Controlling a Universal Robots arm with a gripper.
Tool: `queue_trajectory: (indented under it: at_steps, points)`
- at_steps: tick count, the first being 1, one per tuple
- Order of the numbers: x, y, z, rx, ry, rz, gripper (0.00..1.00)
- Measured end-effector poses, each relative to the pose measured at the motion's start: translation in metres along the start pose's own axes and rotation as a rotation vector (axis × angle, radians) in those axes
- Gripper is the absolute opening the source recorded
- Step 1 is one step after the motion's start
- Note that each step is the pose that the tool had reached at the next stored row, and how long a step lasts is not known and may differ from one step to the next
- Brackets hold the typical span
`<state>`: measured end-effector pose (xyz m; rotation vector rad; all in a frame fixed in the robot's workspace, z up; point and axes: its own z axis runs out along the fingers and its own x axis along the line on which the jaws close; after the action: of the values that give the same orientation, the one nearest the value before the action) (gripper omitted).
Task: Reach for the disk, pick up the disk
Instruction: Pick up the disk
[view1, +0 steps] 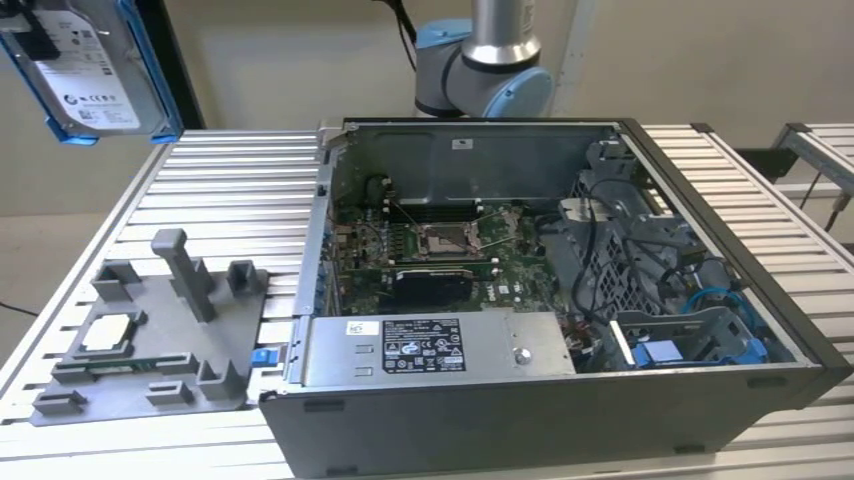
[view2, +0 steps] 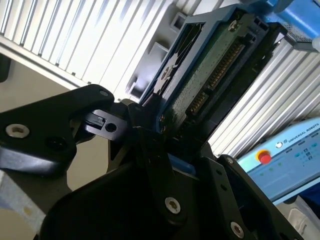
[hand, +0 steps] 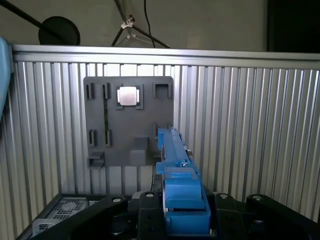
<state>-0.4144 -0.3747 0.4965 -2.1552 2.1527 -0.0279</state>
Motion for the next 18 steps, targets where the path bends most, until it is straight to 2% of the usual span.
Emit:
queue_trajectory:
  at_steps: [6, 18]
  points:
    - [0.0001, -0.0125, 0.0010, -0.0003, 0.0000, 0.000, 0.00]
    - [0.0001, -0.0311, 0.0025, -0.0002, 0.0000, 0.000, 0.00]
